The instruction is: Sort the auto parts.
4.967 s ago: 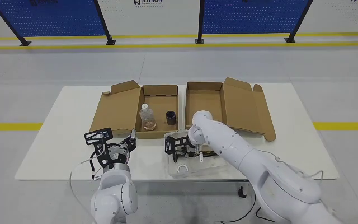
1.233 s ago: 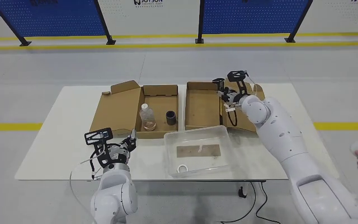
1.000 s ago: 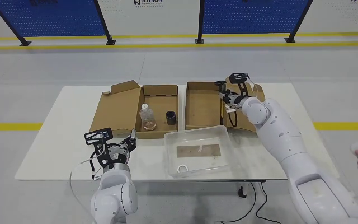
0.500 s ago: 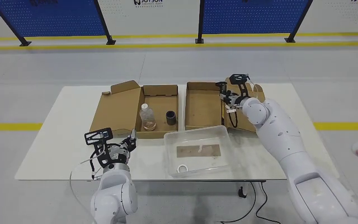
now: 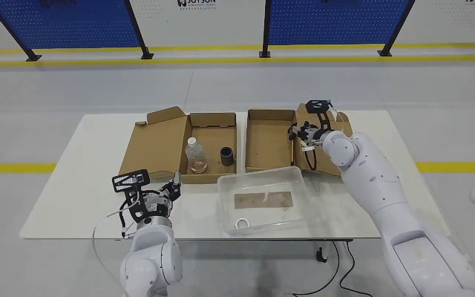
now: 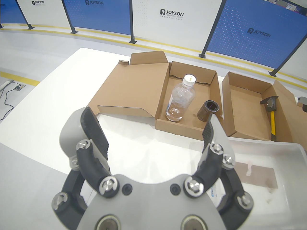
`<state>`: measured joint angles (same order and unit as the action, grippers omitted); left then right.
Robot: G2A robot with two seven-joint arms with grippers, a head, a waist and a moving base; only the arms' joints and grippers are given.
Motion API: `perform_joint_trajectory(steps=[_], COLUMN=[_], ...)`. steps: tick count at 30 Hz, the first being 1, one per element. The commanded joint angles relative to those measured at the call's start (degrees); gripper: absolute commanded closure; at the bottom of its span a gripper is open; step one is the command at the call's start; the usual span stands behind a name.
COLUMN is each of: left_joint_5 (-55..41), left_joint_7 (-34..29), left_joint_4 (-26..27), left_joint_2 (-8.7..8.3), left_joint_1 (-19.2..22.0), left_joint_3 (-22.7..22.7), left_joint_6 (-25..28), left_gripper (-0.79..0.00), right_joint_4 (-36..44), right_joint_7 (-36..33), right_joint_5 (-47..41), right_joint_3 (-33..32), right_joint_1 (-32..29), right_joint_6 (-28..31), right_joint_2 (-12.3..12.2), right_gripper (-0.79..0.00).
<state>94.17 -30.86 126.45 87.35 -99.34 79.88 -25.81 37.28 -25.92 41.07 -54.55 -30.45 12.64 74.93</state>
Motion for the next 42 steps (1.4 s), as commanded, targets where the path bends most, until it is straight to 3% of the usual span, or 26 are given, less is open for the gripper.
perform_joint_trajectory(steps=[1,8,13,20,24,26,28,29,33,37,39,42], left_joint_5=[0.0,0.0,0.0,0.0,0.0,0.0,0.0,0.0,0.0,0.0,0.0,0.0], left_joint_7=[0.0,0.0,0.0,0.0,0.0,0.0,0.0,0.0,0.0,0.0,0.0,0.0], left_joint_4=[0.0,0.0,0.0,0.0,0.0,0.0,0.0,0.0,0.0,0.0,0.0,0.0], left_joint_2=[0.0,0.0,0.0,0.0,0.0,0.0,0.0,0.0,0.0,0.0,0.0,0.0], left_joint_1=[0.0,0.0,0.0,0.0,0.0,0.0,0.0,0.0,0.0,0.0,0.0,0.0], left_joint_3=[0.0,0.0,0.0,0.0,0.0,0.0,0.0,0.0,0.0,0.0,0.0,0.0], left_joint_6=[0.0,0.0,0.0,0.0,0.0,0.0,0.0,0.0,0.0,0.0,0.0,0.0], left_gripper=[-0.785,-0.785,-0.785,-0.785,-0.785,-0.785,-0.785,-0.785,-0.785,-0.785,-0.785,-0.785], right_joint_4=[0.97,7.33,14.19,25.1,31.28,34.02,36.49,37.57,41.82,43.23,42.53,41.0], right_joint_7=[-0.17,-3.18,-6.5,-14.67,-20.61,-24.0,-27.41,-28.63,-33.41,-37.58,-38.9,-39.84], right_joint_5=[0.81,5.51,9.53,11.42,11.15,11.12,10.59,10.33,9.72,7.35,6.21,5.3], right_joint_3=[-0.17,-0.48,-0.41,-0.1,0.79,1.62,2.85,3.28,5.78,8.54,9.89,12.34], right_joint_1=[0.04,-0.04,-0.82,-4.36,-6.47,-7.14,-7.75,-7.97,-9.17,-9.79,-9.53,-8.99], right_joint_6=[0.8,8.12,15.07,20.58,23.12,24.18,25.68,25.77,26.47,26.65,26.28,25.88], right_joint_2=[-0.18,-1.41,-2.48,-3.66,-4.11,-4.25,-4.29,-4.3,-4.26,-3.96,-3.67,-3.1], right_gripper=[-0.342,-0.403,-0.56,-0.677,-0.68,-0.637,-0.671,-0.742,-0.748,-0.717,-0.76,-0.76])
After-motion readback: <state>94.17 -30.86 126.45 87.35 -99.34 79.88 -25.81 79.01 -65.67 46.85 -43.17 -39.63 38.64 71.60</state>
